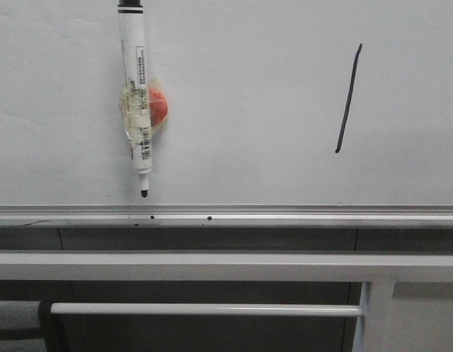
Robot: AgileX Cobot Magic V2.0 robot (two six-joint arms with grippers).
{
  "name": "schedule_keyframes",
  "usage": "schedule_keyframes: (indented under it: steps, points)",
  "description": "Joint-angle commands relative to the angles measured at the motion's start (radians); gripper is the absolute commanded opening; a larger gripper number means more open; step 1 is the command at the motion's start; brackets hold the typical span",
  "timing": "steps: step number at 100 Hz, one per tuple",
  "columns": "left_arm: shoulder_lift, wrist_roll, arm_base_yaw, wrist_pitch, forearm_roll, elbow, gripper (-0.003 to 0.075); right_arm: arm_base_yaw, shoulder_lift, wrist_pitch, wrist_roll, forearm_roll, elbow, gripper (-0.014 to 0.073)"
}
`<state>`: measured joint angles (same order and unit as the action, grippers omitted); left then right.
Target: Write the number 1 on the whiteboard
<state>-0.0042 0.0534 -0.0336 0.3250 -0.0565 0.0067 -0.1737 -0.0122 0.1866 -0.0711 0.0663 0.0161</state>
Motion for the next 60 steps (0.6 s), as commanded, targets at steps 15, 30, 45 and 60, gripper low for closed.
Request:
schedule_keyframes:
  steps: [15, 30, 45, 60]
  points:
    - [-0.022, -0.001, 0.002, -0.074, -0.011, 0.005, -0.002, -0.031, -0.012, 0.016, 0.001, 0.004, 0.024, -0.0043]
    - [-0.022, -0.001, 0.002, -0.074, -0.011, 0.005, -0.002, -0.031, -0.012, 0.088, 0.001, -0.002, 0.024, -0.0043]
    - [-0.022, -0.001, 0.002, -0.074, -0.011, 0.005, -0.002, -0.031, -0.012, 0.108, 0.004, -0.005, 0.024, -0.0043]
    - [-0.022, -0.001, 0.002, -0.074, -0.011, 0.005, -0.002, -0.031, -0.012, 0.132, 0.02, -0.005, 0.024, -0.0043]
